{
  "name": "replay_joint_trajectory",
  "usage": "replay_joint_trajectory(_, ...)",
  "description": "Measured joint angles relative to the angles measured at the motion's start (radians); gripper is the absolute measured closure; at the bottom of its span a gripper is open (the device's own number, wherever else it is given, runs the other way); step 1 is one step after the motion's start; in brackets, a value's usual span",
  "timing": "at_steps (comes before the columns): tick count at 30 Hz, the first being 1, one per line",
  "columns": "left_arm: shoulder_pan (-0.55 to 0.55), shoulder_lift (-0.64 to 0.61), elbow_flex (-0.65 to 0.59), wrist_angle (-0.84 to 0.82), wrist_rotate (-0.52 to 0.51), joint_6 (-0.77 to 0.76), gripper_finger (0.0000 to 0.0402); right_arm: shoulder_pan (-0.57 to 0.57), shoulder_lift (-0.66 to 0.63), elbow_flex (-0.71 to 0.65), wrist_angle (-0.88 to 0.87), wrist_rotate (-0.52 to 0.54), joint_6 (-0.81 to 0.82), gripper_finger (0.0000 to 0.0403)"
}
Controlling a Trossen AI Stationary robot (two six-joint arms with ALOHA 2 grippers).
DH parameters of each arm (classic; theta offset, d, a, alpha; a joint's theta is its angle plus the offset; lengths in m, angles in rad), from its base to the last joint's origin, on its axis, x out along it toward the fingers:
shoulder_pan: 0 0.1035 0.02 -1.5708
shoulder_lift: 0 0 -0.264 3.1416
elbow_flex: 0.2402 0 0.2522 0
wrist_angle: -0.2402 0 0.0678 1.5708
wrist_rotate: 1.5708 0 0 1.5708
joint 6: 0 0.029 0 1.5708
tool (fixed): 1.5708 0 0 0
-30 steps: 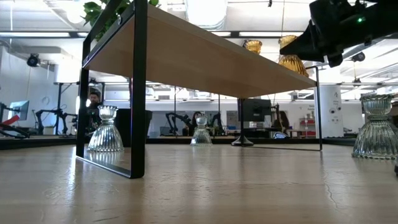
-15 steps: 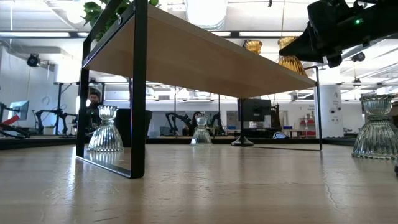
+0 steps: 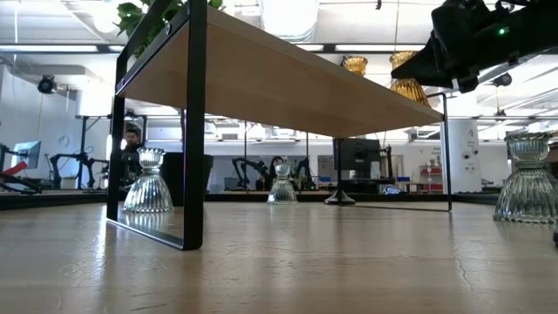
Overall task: Pick & Place candle stick holders
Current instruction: Put the yellow glass candle holder on the shelf, then put the top transparent glass candle holder on the shelf
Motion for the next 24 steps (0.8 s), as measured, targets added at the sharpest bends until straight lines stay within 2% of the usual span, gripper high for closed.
replay_joint_trajectory(6,0.000,0.000,0.000,0.000,0.000,0.000,0.0239,0.000,0.000,0.001,-0.003,0.000,-0.014,0.0264)
replay_joint_trajectory(17,0.000,0.000,-0.001,0.000,0.000,0.001,0.0239,-0.005,0.001,0.009,-0.011,0.002,-0.028,0.0212)
replay_joint_trajectory(24,0.000,0.000,-0.001,0.000,0.000,0.002,0.0239,-0.005,0.000,0.038,-0.008,0.005,-0.094,0.0189)
